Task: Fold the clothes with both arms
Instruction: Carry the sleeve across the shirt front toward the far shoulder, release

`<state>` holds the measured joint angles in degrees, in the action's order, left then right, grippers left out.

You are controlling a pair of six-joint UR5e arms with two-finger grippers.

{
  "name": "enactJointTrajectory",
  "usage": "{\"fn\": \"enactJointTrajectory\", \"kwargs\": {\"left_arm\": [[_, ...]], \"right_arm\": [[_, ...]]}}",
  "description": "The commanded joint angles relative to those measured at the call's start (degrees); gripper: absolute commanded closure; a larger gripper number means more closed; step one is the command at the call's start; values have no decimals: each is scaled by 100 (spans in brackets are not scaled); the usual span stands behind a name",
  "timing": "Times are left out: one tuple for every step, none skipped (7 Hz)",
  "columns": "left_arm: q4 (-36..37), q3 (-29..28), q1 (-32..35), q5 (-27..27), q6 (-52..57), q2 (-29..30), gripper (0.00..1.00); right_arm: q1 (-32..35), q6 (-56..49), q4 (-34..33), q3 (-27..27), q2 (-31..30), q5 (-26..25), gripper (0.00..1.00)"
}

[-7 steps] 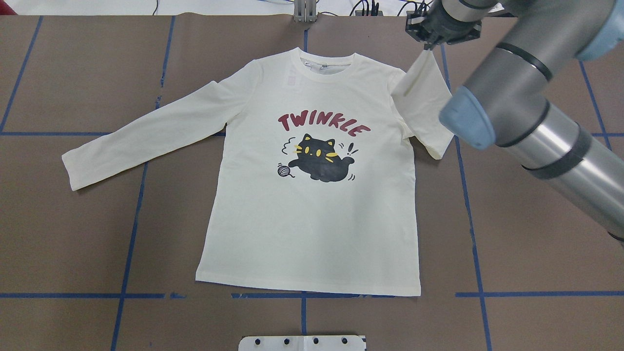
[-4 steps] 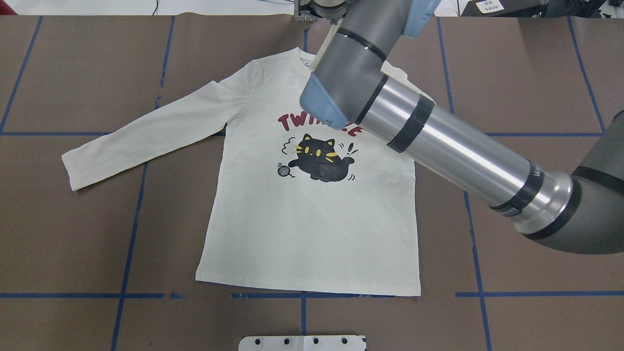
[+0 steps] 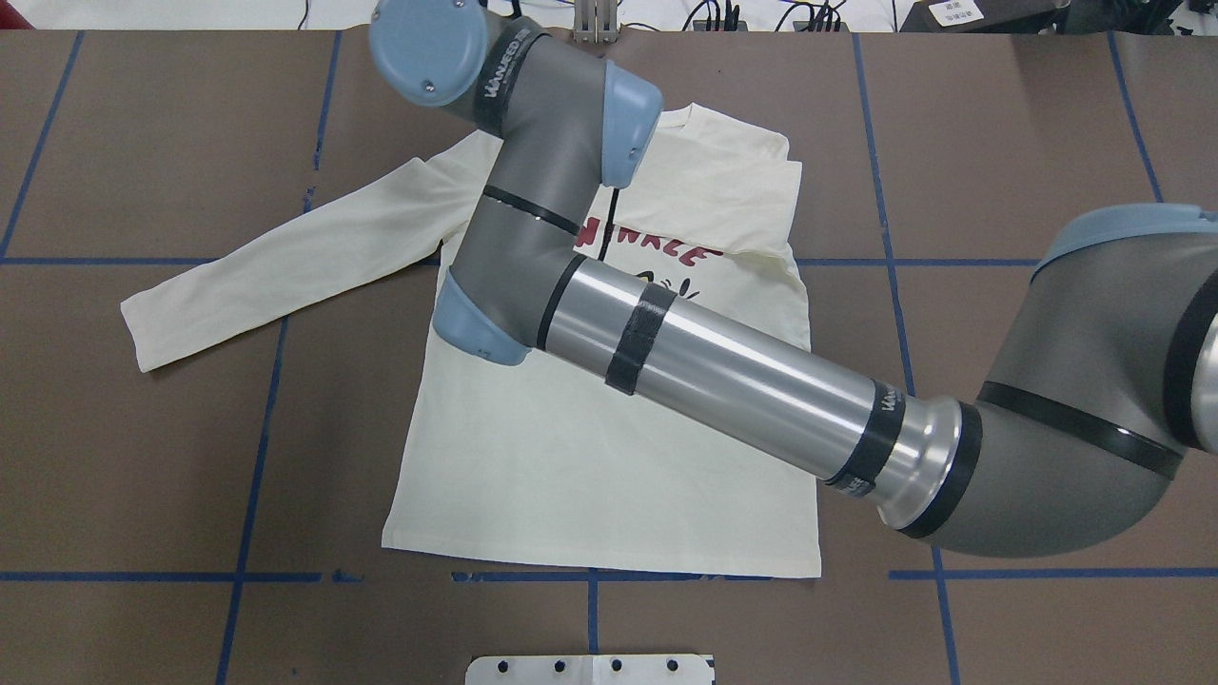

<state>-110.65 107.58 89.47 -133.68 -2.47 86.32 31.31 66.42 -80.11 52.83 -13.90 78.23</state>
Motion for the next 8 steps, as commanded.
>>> {"fn": "enactJointTrajectory", "kwargs": {"left_arm": [[0, 8, 0, 0, -8, -1, 0], [0, 8, 9, 0, -8, -1, 0], [0, 8, 0, 0, -8, -1, 0], [0, 0, 0, 0, -8, -1, 0], [0, -1, 0, 0, -25, 8, 0], [-9, -9, 0, 0, -182, 60, 0], [-87, -9, -8, -26, -340, 148, 0], [-332, 25, -26, 0, -768, 192, 0]], "right_arm": [[-186, 125, 119, -282, 168, -167, 100], [-186, 116, 188, -343, 203, -159, 39], [-178, 99, 189, -361, 273, -89, 0], [-134, 73, 180, -361, 326, 7, 0], [75, 20, 180, -361, 387, 417, 0], [425, -163, 146, -283, 423, 1144, 0], [864, -252, 49, -221, 406, 1943, 0], [1295, -758, -613, 67, 353, 2473, 0]]}}
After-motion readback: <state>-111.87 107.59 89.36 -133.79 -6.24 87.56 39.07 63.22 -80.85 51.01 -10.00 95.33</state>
